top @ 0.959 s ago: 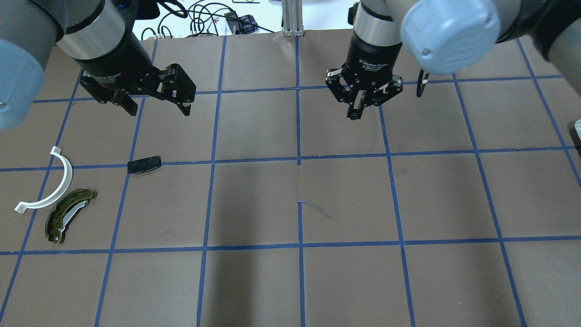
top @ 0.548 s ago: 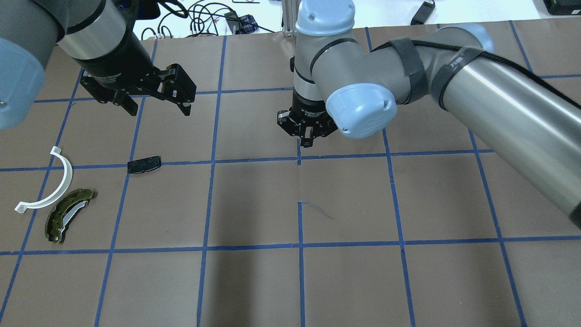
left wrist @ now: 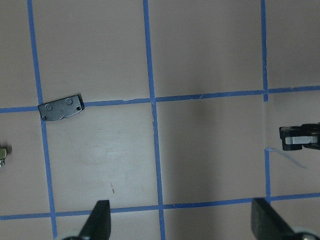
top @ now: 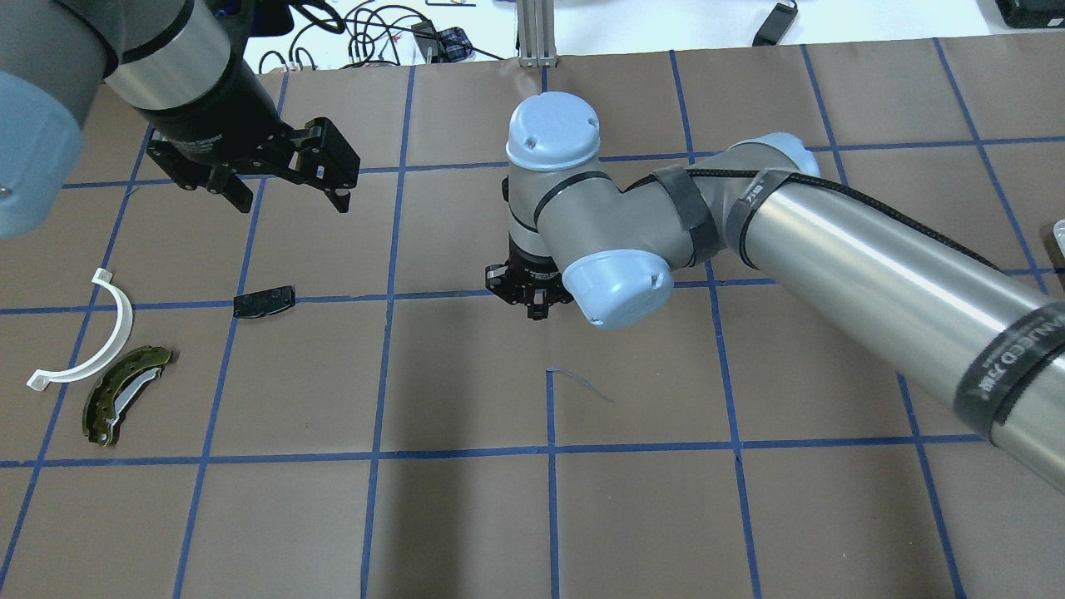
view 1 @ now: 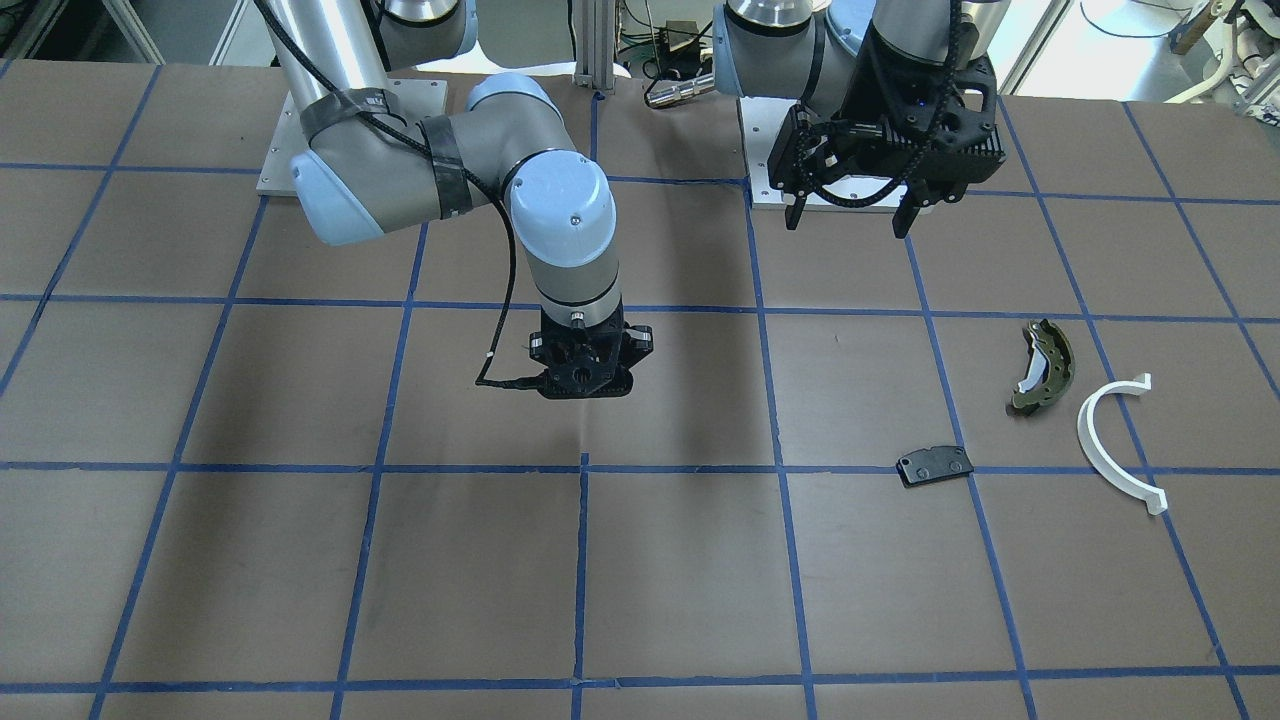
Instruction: Place bearing gear from tray to pile
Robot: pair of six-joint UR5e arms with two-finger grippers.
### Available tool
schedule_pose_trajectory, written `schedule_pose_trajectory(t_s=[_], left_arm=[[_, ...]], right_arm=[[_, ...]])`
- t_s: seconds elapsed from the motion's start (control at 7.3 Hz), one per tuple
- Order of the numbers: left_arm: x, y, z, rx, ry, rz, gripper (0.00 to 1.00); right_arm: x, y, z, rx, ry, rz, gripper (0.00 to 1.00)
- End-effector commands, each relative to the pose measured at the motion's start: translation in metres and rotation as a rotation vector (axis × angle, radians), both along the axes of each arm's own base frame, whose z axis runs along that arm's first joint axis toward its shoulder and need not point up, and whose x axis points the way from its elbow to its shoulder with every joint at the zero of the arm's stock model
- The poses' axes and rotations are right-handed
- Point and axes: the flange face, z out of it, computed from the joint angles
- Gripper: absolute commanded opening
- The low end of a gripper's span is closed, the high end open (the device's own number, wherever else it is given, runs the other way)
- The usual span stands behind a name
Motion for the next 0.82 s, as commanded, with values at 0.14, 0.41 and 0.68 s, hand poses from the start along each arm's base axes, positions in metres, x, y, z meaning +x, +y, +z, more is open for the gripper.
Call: schedule_pose_trajectory(t_s=[0.14, 0.41, 0.68], left_arm=[[0.000, -0.001, 0.000, -0.001, 0.002, 0.002, 1.00], [0.001, -0.007, -0.009, 0.017, 0.001, -0.001, 1.00], [0.002, -0.013, -0.024, 0.034, -0.002, 0.003, 1.00]], right_arm=[[0.030, 0.014, -0.040, -0.008, -0.006, 0.055, 0.00], [0.034, 0.015, -0.045, -0.003, -0.003, 0.051, 0.12], [0.036, 0.013, -0.059, -0.003, 0.001, 0.014, 0.13]])
